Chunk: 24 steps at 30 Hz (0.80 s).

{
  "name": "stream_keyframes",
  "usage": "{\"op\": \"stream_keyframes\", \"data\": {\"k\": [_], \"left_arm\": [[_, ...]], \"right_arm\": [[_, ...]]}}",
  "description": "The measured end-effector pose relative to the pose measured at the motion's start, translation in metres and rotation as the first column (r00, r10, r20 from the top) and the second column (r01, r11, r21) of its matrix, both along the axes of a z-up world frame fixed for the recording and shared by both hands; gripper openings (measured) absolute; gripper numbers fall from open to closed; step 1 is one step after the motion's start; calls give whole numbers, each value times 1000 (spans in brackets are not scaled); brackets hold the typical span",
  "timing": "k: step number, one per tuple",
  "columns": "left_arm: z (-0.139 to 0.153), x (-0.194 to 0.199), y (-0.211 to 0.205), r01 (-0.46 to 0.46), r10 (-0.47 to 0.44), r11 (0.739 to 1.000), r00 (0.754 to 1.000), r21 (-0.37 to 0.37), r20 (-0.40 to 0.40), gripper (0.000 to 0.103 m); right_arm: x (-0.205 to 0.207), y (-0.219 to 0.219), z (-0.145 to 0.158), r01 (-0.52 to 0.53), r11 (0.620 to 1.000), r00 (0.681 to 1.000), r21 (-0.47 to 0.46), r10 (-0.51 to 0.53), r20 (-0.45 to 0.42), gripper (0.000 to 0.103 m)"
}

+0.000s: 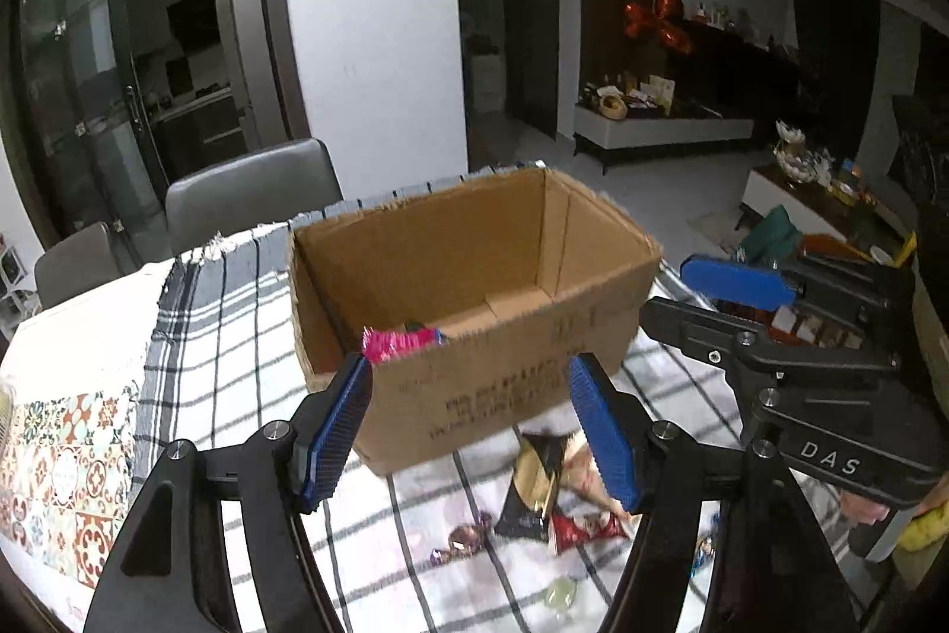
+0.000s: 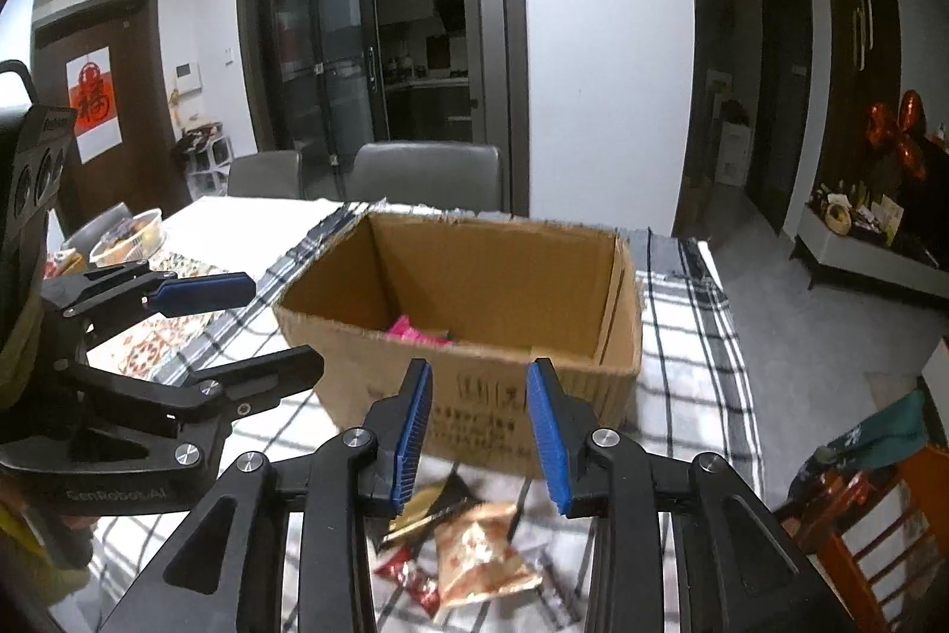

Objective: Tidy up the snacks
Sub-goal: 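Withdraw both tools from the box toward the remaining snacks, then grasp black-gold wrapper with left tool while right tool grasps Fortune Biscuits pouch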

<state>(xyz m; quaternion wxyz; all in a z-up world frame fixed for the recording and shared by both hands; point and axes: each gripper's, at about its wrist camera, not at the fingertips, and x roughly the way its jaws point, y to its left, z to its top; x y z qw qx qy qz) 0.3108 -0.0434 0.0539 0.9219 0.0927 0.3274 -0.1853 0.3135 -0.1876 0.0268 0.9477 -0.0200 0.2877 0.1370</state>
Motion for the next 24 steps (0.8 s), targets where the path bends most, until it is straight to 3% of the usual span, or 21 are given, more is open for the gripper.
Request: {"op": "stream_keyframes", "data": {"k": [14,24], "left_arm": [[-55,-15,-4,83,-78,996,991,42,-108,68],[-94,-6,-12,151,-140,988,968,38,-209,63]], "right_arm": [[-9,6,-46,-36,997,992,-71,27,-126,44],[-7,9,-79,-75,990,975,-121,47,-218,44]]}}
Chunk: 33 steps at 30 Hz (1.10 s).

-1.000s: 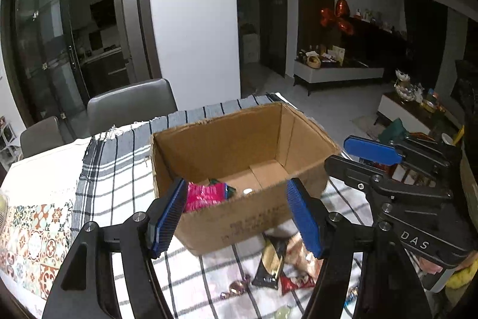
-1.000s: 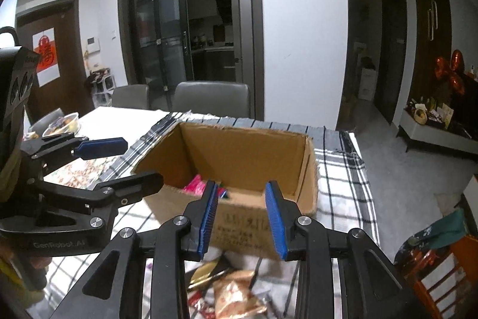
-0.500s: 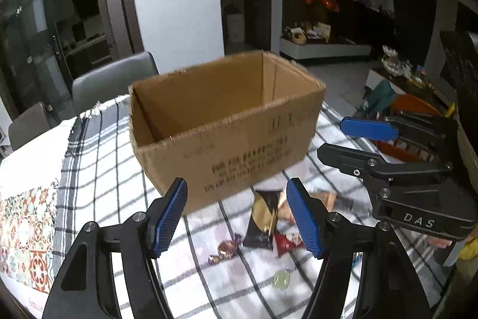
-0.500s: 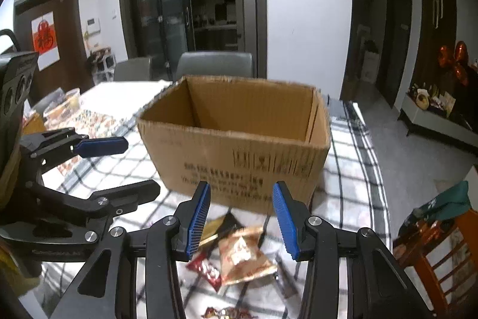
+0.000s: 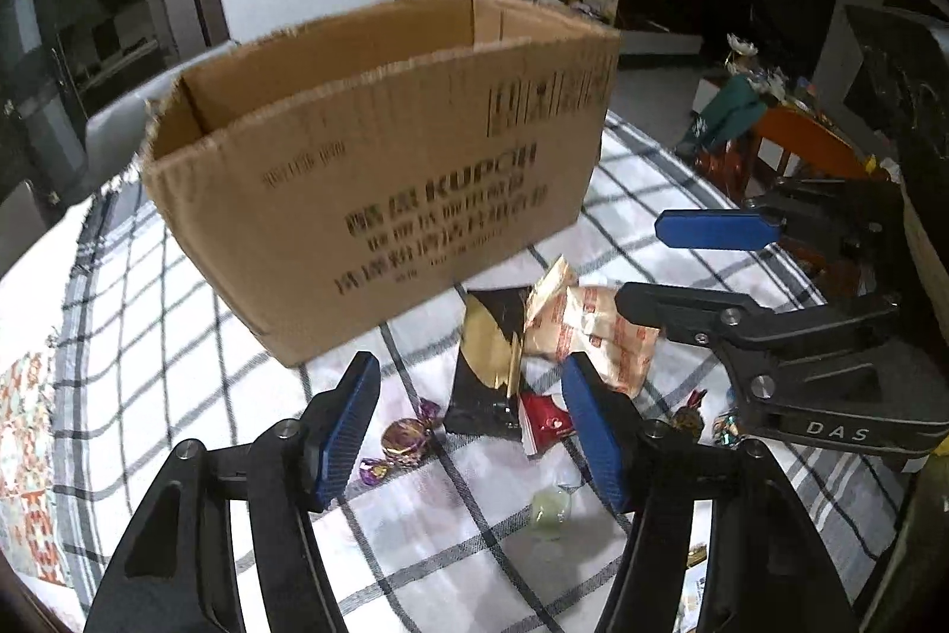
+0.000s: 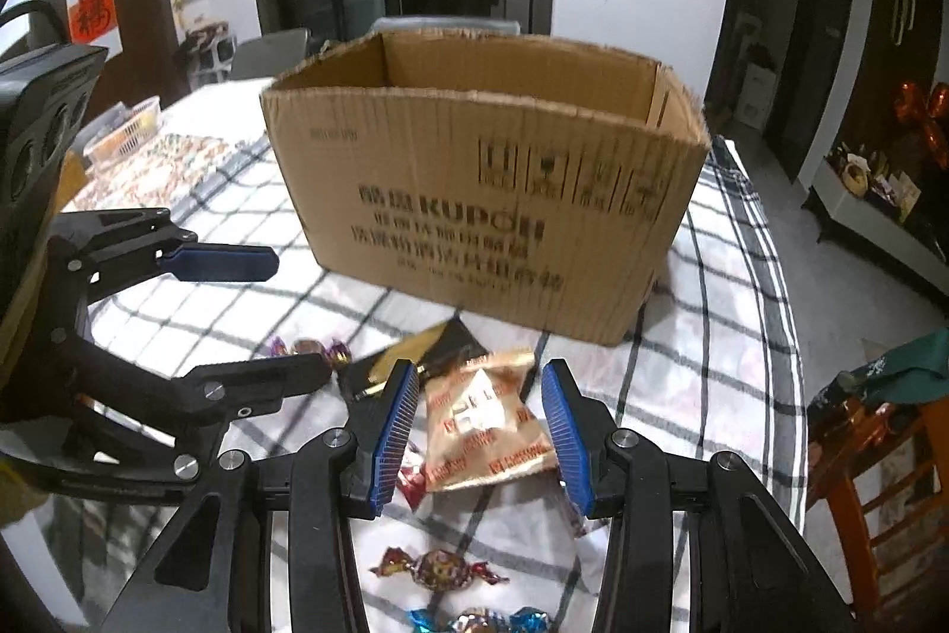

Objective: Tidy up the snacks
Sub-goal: 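Grasp black-gold wrapper with left tool while right tool grasps Fortune Biscuits pouch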

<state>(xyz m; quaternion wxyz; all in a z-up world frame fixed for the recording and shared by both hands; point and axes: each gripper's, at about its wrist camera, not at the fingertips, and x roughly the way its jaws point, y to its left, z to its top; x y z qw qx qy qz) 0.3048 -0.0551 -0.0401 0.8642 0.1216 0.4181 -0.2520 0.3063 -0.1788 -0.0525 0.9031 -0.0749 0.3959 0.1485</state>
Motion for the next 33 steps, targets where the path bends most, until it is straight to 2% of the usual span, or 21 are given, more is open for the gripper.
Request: {"op": "stream_keyframes", "data": {"k": [8,20,24,33], "left_arm": [[-24,17,-7,49,-51,998,995,-25,-88,55],[-49,34,-11,84,-90,996,984,-43,-151,50],[-54,37,-14,84,-90,995,982,-44,-164,48],[-62,46,-20,54,-62,997,981,-47,-184,40]], "right_arm": [[8,4,-22,-32,999,997,-10,31,-71,44],[27,12,-43,-91,993,989,-75,81,-126,44],[32,10,-45,-110,992,985,-67,100,-142,45],[44,5,-54,-124,992,975,-23,117,-190,54]]}}
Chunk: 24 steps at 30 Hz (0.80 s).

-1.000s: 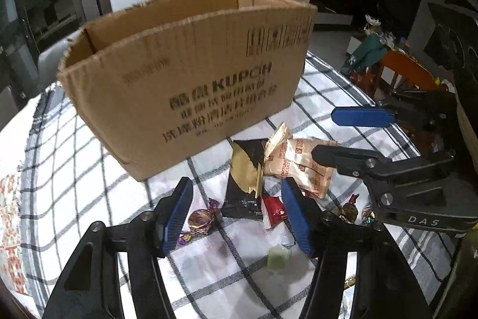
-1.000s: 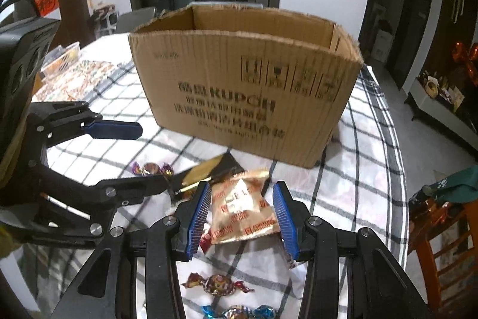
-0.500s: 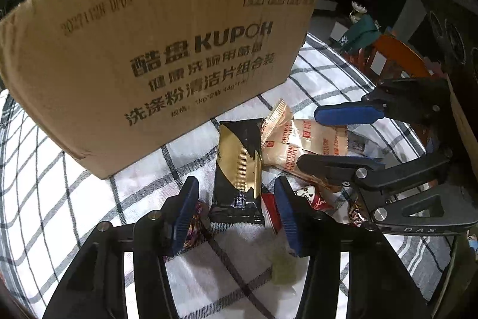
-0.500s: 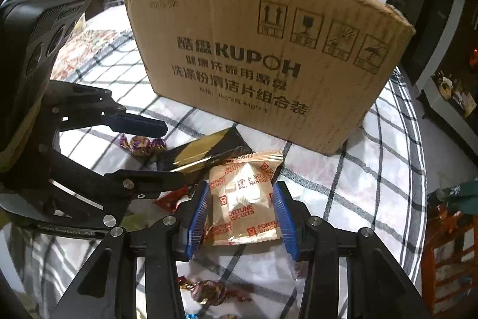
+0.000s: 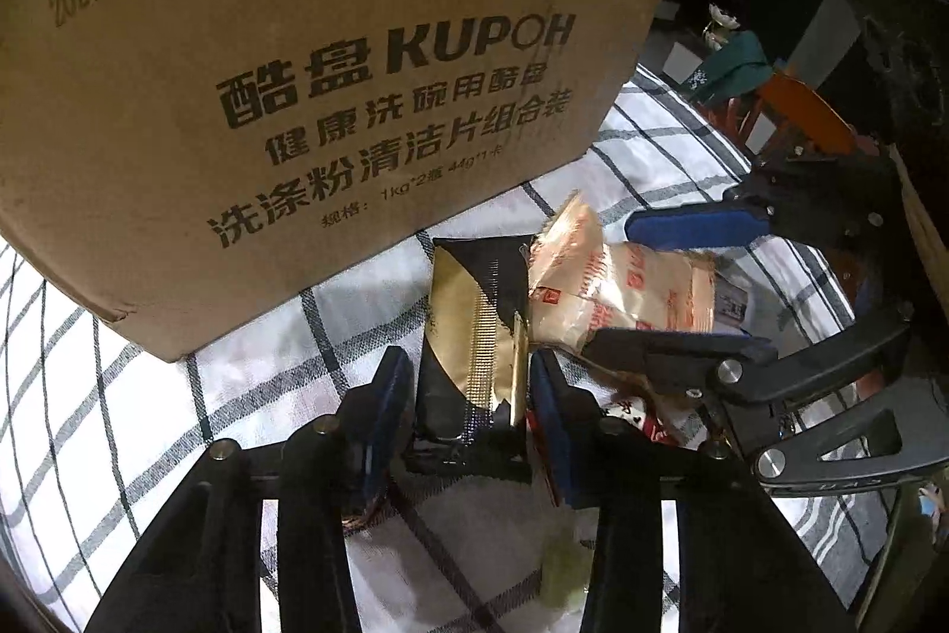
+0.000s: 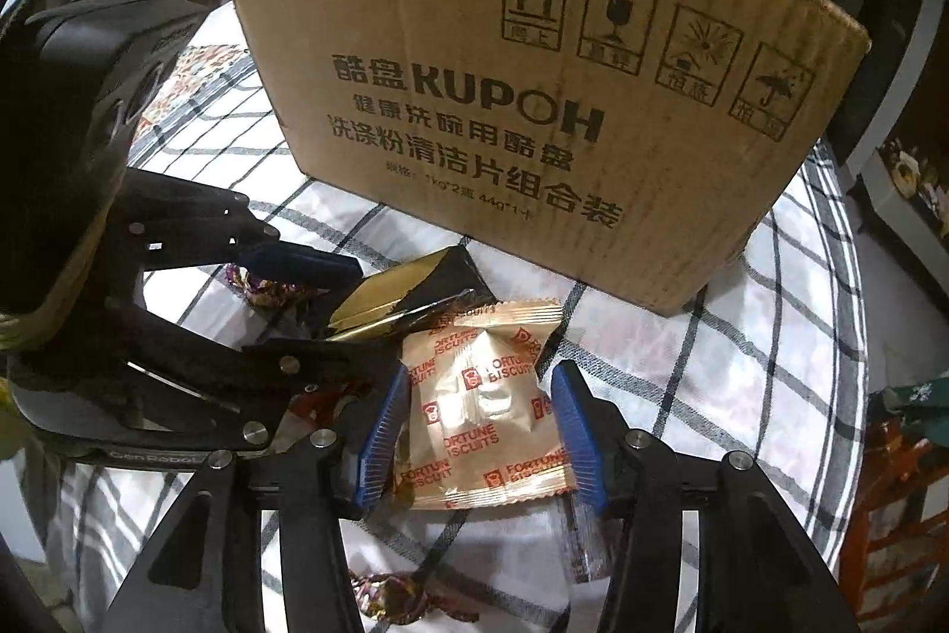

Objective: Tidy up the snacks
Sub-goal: 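Grasp black-gold wrapper with left tool while right tool grasps Fortune Biscuits pouch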

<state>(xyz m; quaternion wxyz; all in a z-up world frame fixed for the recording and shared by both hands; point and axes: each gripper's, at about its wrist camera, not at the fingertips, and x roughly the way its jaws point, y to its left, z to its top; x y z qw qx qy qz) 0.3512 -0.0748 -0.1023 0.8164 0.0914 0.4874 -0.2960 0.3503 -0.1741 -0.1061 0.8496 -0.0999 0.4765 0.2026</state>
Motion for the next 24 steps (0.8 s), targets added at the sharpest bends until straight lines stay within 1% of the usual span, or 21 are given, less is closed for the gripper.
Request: {"op": "stream_keyframes", "data": {"k": [3,7,9,13,16,21,24], "left_arm": [[1,4,3,-16,16,1000,1000,-24,-17,40],[0,4,2,-19,19,1000,1000,-13,-3,38],[0,3,1,-18,18,1000,1000,-4,5,34],[0,3,1,-25,25,1000,1000,-3,6,31],[1,2,2,-33,33,999,999,-3,7,30],[9,-2,6,-57,57,998,998,-7,25,30],[17,-9,10,-57,57,998,997,-17,42,30]], "right_arm": [[2,-1,-6,14,1000,1000,1,-14,-2,56],[-3,2,-7,13,1000,999,-13,-12,30,56],[-5,4,-7,13,1000,999,-19,-12,42,54],[-6,5,-6,26,1000,999,-12,-26,47,51],[-8,4,-5,36,999,998,-1,-36,48,44],[-12,3,-3,54,999,997,6,-55,58,43],[-17,3,5,61,998,995,15,-62,80,43]]}}
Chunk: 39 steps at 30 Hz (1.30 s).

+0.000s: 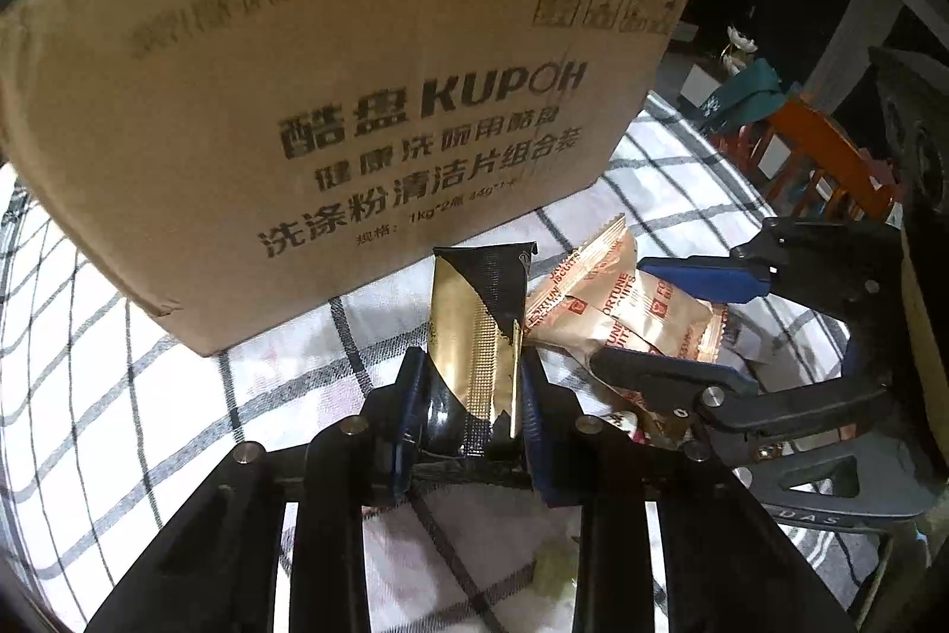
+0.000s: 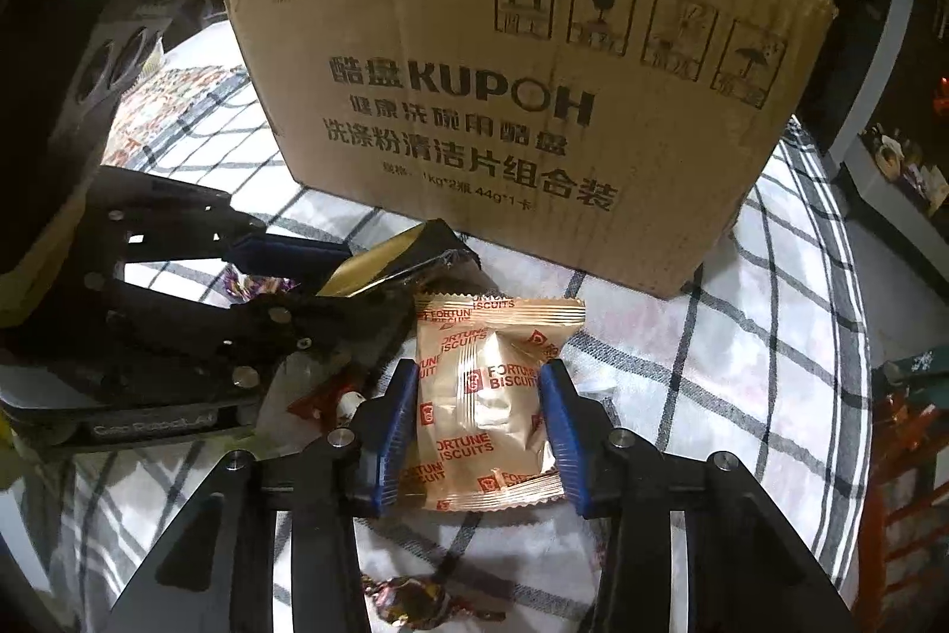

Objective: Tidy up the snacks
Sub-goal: 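Grasp black-gold wrapper with left tool while right tool grasps Fortune Biscuits pouch, then carry both snacks over the box and open both tools to drop them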

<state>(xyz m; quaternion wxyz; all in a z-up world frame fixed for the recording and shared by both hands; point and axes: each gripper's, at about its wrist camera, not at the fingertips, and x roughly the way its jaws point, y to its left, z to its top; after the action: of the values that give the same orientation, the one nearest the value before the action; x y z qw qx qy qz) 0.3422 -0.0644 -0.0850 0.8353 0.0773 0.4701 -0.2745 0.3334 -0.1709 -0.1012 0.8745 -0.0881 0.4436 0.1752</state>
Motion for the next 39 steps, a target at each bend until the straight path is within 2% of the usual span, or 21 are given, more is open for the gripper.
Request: {"op": "stream_keyframes", "data": {"k": [5,11,15,23,33,39], "left_arm": [[14,-13,7,-12,13,1000,1000,-12,24,30],[31,-30,11,-69,69,998,997,2,40,30],[48,-45,12,-100,99,995,991,7,90,30],[87,-68,17,-128,132,991,977,-37,165,30],[128,-73,20,-148,161,987,954,-70,253,30],[149,-67,21,-166,182,983,940,-78,288,30]], "right_arm": [[-11,-2,18,6,1000,999,18,-7,35,43],[-26,-5,35,31,999,997,44,-35,74,43],[-38,-9,48,51,996,993,73,-58,100,43],[-54,-14,82,71,988,981,135,-93,170,43],[-61,-13,128,73,979,959,190,-121,255,43],[-54,-16,144,83,977,951,196,-136,276,43]]}}
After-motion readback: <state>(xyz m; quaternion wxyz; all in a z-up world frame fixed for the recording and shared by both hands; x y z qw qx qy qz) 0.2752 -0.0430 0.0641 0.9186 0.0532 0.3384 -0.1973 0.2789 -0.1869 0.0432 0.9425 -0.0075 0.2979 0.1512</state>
